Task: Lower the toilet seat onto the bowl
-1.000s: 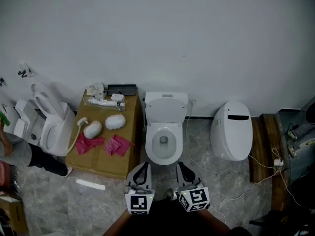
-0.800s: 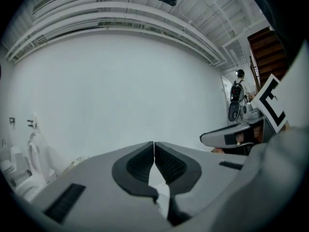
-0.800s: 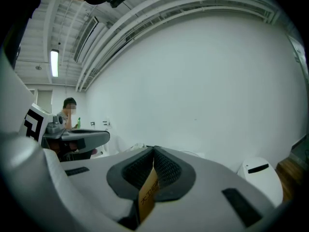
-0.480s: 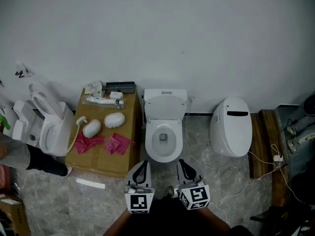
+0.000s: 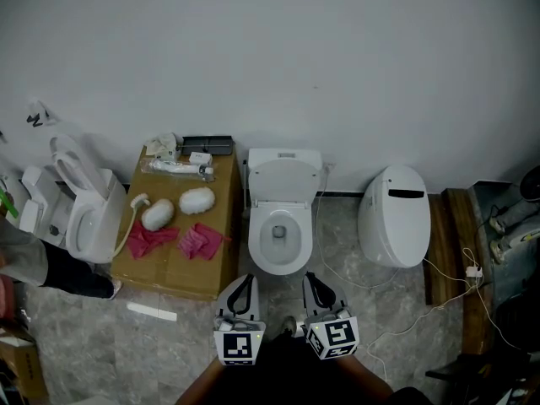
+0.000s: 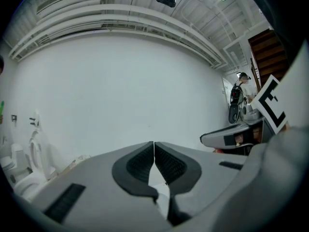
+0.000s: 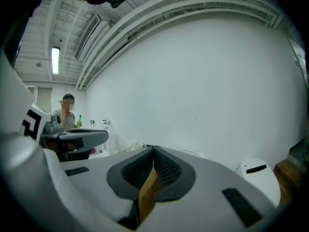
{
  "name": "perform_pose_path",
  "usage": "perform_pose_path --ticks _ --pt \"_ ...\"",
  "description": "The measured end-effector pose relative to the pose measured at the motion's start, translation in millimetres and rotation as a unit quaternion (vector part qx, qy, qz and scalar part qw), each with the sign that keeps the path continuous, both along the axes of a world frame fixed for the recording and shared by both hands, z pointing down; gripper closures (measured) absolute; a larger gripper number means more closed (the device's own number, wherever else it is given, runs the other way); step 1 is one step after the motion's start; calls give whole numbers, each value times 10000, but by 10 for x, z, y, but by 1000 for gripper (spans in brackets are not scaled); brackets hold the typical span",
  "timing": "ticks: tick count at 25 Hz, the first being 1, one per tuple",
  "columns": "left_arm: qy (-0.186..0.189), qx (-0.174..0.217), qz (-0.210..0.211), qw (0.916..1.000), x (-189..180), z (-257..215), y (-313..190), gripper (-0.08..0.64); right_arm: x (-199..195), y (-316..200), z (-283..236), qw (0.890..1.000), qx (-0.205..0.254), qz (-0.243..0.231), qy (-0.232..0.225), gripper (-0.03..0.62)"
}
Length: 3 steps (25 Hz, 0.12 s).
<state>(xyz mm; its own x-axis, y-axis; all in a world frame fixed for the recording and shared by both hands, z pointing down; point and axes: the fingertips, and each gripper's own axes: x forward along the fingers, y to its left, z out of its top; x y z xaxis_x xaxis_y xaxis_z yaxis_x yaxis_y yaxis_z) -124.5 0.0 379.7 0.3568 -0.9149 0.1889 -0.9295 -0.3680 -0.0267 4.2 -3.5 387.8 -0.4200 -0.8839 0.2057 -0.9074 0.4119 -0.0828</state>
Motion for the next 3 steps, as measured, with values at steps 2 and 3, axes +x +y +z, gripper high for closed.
perform_pose_path --ticks 2,3 --pt "-2 21 10 10000 -16 -5 23 548 -18 26 10 10000 8 9 12 565" --pt "-2 31 16 10000 -26 -8 32 548 -29 36 13 10000 13 11 16 565"
